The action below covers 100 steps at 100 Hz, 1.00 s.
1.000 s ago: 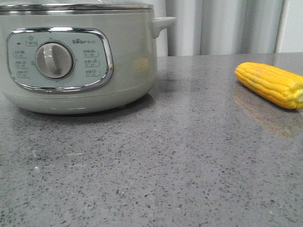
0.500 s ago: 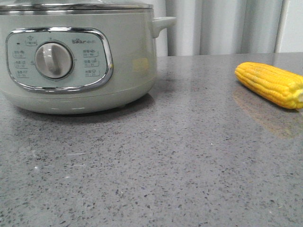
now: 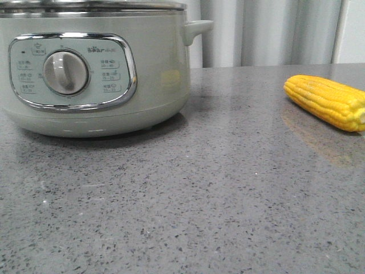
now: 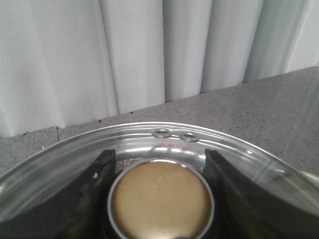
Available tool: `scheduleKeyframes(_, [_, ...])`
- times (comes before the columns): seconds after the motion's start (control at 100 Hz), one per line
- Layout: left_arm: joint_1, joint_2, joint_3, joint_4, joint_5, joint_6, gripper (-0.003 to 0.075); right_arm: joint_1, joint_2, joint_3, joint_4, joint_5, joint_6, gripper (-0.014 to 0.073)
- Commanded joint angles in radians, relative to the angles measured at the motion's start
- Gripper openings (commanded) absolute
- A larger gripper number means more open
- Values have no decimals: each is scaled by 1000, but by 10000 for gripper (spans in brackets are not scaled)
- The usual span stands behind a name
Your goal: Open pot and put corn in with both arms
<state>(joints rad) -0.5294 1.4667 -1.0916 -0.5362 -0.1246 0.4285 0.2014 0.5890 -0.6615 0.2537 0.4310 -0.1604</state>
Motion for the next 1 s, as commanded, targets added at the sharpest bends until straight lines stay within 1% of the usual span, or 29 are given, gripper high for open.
scheduleKeyframes(0.0, [-1, -107, -78, 7, -107, -6, -5, -5, 8, -36, -5, -70, -10, 587])
scheduleKeyframes(0.1, [27, -186, -90, 7, -107, -6, -8, -5, 8, -36, -5, -74, -10, 587])
scheduleKeyframes(0.23, [108, -302, -81, 8, -80, -1, -8, -5, 8, -36, -6, -79, -10, 587])
scheduleKeyframes(0.4, [311, -457, -6, 10, -15, -1, -8, -5, 8, -34, -6, -79, -10, 587])
scheduleKeyframes(0.55, [501, -559, 150, 10, -11, -1, -8, -5, 8, -34, -6, -73, -10, 587])
scheduleKeyframes(0.64, [579, -587, 260, 10, 0, -1, -8, -5, 8, -34, -6, -72, -10, 587])
scheduleKeyframes(0.71, [616, -592, 345, 10, 14, -1, -8, -5, 8, -34, -6, -72, -10, 587])
scheduleKeyframes(0.8, [629, -592, 438, 8, 6, -1, -8, -5, 8, -34, -6, -72, -10, 587])
scheduleKeyframes(0.93, [627, -592, 556, 8, -65, -3, -8, -4, 8, -34, -6, -72, -10, 587])
scheduleKeyframes(0.99, [627, -592, 604, 6, -120, -14, -8, -4, 8, -34, -6, -72, -10, 587])
